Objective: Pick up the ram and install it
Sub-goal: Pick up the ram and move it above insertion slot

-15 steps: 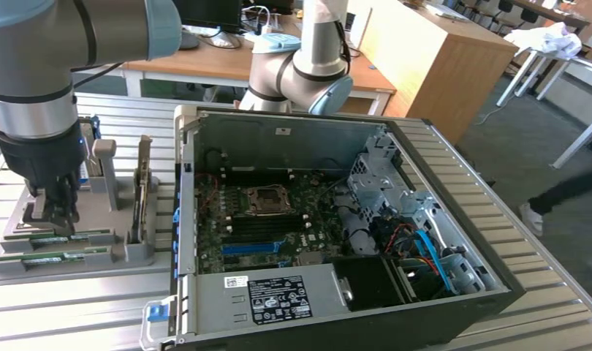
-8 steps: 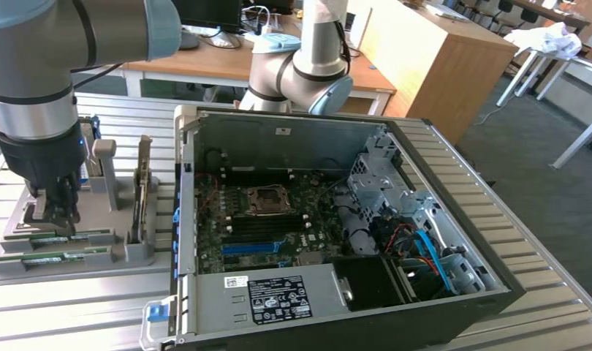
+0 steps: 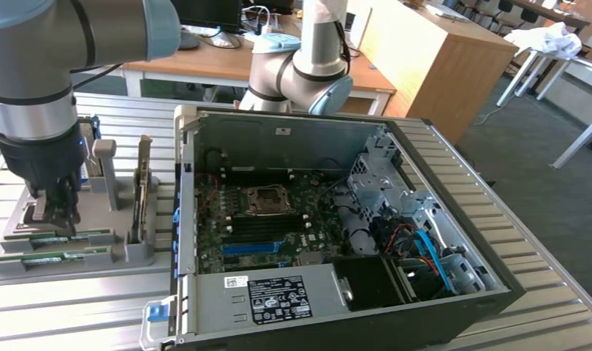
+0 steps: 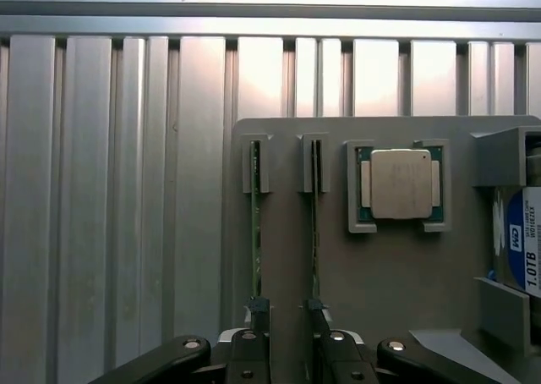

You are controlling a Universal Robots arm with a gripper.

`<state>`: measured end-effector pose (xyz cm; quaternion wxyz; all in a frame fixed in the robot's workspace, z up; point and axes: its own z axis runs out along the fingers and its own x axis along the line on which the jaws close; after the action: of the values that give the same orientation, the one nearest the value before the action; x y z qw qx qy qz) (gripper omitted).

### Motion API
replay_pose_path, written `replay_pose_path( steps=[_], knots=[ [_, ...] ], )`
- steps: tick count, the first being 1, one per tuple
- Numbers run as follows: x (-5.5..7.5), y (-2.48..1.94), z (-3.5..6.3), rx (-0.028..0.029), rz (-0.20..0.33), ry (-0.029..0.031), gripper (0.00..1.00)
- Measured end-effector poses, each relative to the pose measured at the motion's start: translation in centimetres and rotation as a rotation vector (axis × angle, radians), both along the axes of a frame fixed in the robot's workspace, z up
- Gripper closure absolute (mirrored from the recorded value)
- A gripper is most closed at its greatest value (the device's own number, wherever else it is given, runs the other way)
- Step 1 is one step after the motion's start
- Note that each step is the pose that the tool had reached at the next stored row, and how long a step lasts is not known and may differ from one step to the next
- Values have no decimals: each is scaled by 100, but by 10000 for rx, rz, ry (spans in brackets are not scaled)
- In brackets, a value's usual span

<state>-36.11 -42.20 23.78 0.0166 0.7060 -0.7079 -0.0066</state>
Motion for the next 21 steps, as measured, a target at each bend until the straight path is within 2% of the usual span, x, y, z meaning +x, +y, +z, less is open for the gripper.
replay_pose_path(
  steps=[12,21],
  knots=[
    [-11,-105,-1,0,0,0,70],
    [-11,-119,-3,0,0,1,70]
  ],
)
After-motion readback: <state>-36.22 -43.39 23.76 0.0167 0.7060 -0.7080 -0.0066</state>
